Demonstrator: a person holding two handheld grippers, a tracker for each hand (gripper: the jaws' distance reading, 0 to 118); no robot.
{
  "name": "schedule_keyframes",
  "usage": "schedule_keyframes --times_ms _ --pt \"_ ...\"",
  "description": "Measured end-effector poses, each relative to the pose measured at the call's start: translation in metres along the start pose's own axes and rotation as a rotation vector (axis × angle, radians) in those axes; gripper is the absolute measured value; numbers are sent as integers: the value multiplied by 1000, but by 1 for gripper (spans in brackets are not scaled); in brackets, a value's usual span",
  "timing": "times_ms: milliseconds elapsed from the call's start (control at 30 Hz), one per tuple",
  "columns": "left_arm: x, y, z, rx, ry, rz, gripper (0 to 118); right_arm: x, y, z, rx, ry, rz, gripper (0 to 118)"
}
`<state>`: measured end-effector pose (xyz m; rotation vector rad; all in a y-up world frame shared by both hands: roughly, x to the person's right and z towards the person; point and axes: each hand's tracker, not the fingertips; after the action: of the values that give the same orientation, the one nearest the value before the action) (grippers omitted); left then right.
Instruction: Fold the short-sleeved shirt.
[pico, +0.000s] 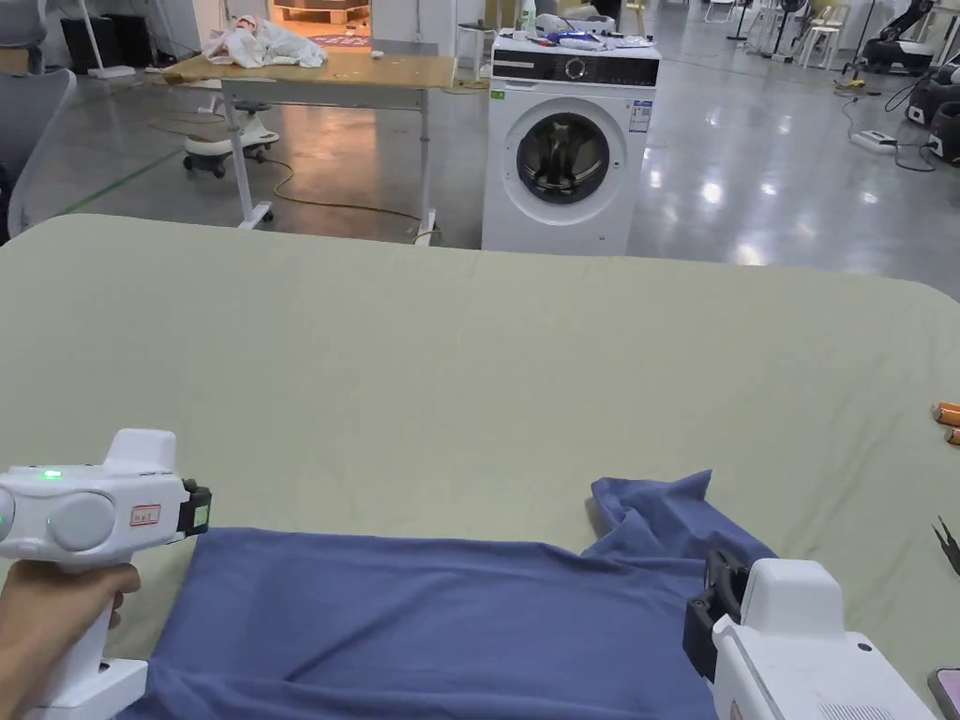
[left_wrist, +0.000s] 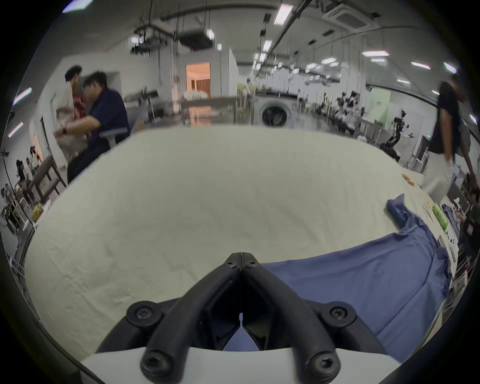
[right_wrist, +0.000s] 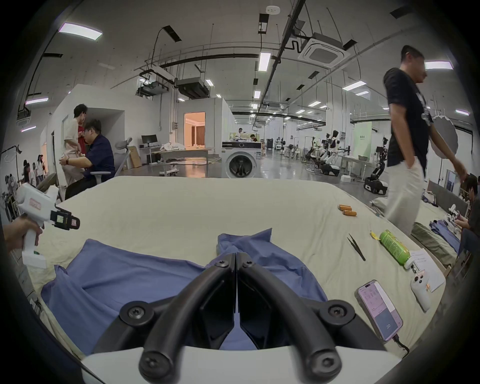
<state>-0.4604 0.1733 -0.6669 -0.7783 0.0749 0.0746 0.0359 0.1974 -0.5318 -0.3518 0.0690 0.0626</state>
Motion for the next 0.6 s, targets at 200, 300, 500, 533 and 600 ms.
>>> schedule_keyframes --times_ms 200,300,500,533,600 --pt "-11 14 -45 -226 -36 31 63 13 -10 -7 -44 -31 12 0" --pt "-11 14 -61 -275 -30 41 69 19 -17 -10 -69 -46 16 0" --pt "18 6 -65 -269 62 -78 60 25 -29 -15 -120 -62 19 0" --pt "22 4 -64 -262 60 -87 52 26 -29 -17 -124 -61 19 0" --pt "28 3 -62 -240 55 -116 33 26 -29 -22 -138 -61 22 0"
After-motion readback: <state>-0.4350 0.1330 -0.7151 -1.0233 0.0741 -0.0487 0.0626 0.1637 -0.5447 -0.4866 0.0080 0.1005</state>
